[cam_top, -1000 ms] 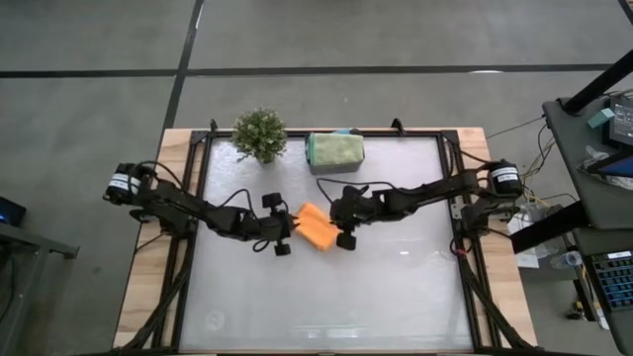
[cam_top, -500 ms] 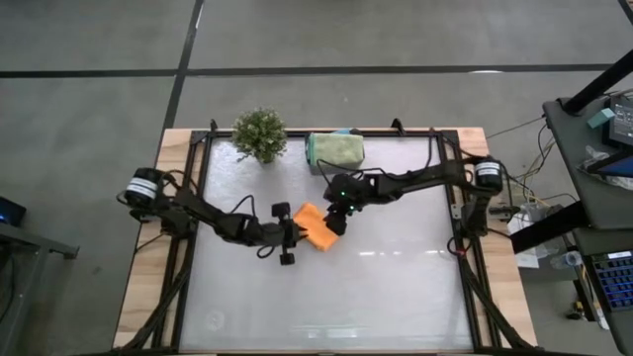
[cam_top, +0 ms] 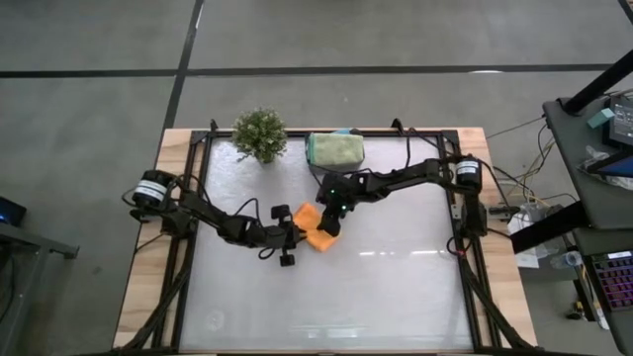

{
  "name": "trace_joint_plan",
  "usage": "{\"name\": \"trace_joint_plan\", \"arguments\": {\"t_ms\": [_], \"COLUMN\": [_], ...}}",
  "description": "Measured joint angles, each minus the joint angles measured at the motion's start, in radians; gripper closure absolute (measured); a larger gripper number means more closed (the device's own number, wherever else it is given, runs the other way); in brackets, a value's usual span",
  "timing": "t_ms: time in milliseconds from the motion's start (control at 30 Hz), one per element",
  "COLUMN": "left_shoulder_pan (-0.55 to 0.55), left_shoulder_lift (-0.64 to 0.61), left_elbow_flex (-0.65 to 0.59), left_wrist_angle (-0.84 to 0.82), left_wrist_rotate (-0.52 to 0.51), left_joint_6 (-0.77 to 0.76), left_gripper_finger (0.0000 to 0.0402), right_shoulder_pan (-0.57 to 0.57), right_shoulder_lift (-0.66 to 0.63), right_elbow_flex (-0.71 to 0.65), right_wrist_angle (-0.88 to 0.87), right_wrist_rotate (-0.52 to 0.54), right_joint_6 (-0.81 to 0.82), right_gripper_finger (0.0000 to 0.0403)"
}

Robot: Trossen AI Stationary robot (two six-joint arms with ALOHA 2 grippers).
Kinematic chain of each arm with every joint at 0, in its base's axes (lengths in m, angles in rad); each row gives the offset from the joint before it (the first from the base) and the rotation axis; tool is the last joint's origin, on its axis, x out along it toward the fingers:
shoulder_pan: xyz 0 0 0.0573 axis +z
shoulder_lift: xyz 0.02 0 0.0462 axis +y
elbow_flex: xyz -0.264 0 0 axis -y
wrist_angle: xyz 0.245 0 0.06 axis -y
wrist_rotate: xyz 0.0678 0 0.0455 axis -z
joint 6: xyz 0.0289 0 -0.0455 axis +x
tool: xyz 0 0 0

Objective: Fold microfiber towels
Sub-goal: Stack the folded orange on top of the folded green towel into the black bin

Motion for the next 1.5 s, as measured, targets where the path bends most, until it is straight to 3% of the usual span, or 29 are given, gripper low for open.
{"name": "trace_joint_plan", "arguments": {"t_ms": [133, 300, 633, 800, 1000, 1233, 1500], "left_shoulder_pan": [0.000, 0.000, -0.001, -0.001, -0.001, -0.001, 0.009], "left_shoulder_lift": [-0.004, -0.004, -0.017, -0.099, -0.252, -0.451, -0.694], "left_elbow_flex": [-0.004, -0.008, -0.009, -0.010, -0.011, -0.012, -0.012], "left_wrist_angle": [-0.003, -0.002, -0.017, -0.122, -0.238, -0.381, -0.392], "left_wrist_rotate": [0.000, 0.000, 0.001, -0.007, -0.011, -0.038, -0.142], "left_joint_6": [0.000, -0.001, 0.007, 0.060, 0.115, 0.191, 0.482], "left_gripper_finger": [0.0343, 0.0343, 0.0343, 0.0343, 0.0343, 0.0343, 0.0343], "right_shoulder_pan": [0.000, 0.000, 0.000, -0.001, -0.012, -0.050, -0.162], "right_shoulder_lift": [0.024, 0.028, 0.022, -0.009, -0.051, -0.068, -0.068], "right_elbow_flex": [0.022, 0.033, 0.031, 0.034, 0.113, 0.328, 0.615], "right_wrist_angle": [0.043, 0.077, 0.094, 0.066, -0.134, -0.509, -0.893], "right_wrist_rotate": [-0.103, -0.105, -0.104, -0.105, -0.104, -0.094, -0.095], "right_joint_6": [-0.003, 0.000, -0.017, -0.050, -0.188, -0.452, -0.689], "right_gripper_finger": [0.0163, 0.0204, 0.0380, 0.0387, 0.0388, 0.0389, 0.0390]}}
